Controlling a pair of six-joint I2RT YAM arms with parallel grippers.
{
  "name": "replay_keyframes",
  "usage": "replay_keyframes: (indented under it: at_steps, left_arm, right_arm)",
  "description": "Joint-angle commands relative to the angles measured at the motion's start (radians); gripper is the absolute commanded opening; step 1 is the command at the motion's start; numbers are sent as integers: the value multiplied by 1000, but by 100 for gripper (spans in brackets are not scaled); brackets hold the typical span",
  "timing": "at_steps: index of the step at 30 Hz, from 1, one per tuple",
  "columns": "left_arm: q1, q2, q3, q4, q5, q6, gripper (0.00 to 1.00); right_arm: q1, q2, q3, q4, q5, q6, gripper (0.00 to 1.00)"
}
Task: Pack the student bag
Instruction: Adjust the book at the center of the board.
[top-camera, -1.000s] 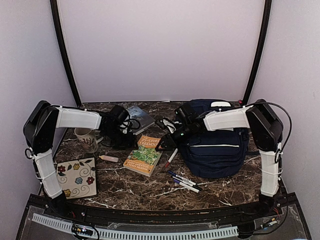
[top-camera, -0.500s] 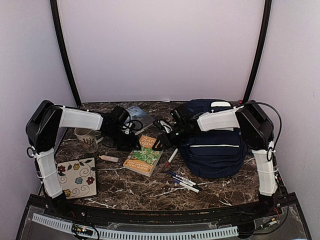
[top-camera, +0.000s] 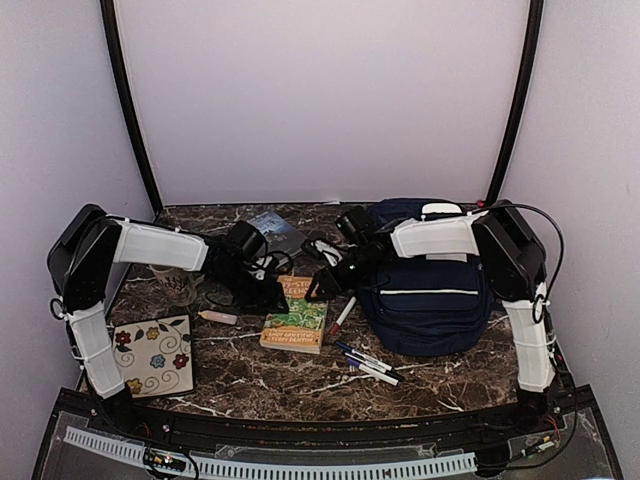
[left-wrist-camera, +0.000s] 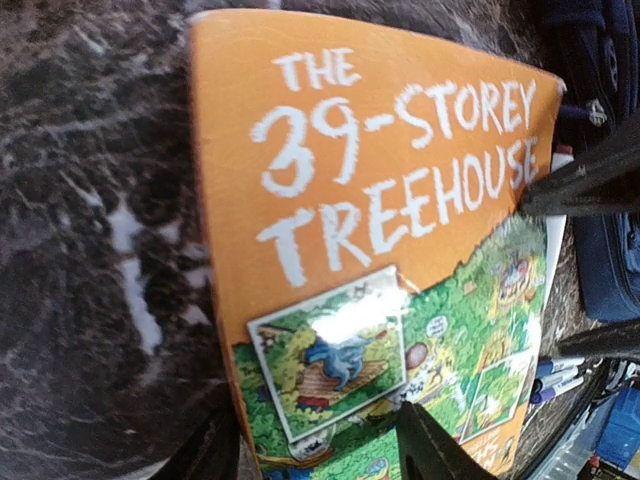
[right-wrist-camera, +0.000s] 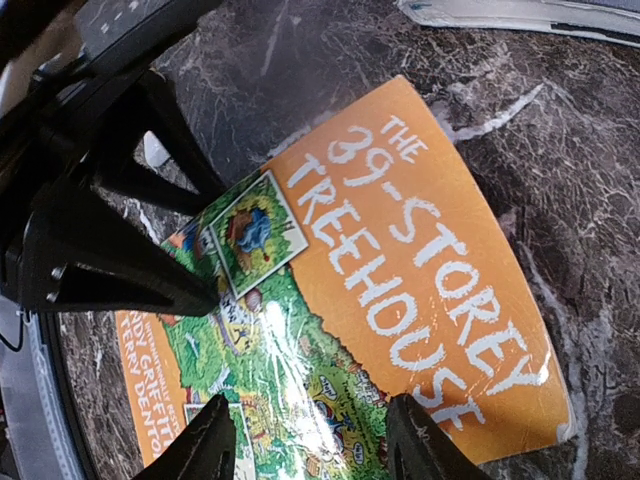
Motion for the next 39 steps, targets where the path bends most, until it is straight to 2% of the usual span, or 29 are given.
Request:
replay_keyframes:
  at_steps: [1,8,13,19,26,29,34,39]
  left_arm:
    - [-82,-47,-45,-76,-9,-37,56]
    - [-119,-105,-89,-104,-115,-91,55]
    - [-119,-137,-131,-68,-149,-136,57]
    - [-119,-141,-183,59,-96,-217,61]
    - [-119,-135,-224,133,-72,-284,64]
    - [-119,-126,-234,155,-56,-310,66]
    - [-119,-79,-249,202,-14,-367,68]
    - [-119,-66,-308,329,37,-445,68]
  right_arm:
    - [6,-37,13,-151,94,-125,53]
    - [9,-160,-101,-111,29,-139,56]
    - [9,-188,-133,-105,72,-122,54]
    - [9,-117,-120,-111,51,-78,50]
    - [9,-34,-100,-124,52,-46,46]
    - [7,-28,-134,-96,88,-25,41]
    - [-6,9,-173,-84,90,4,25]
    - [-25,58,-184,-78,72,31,17]
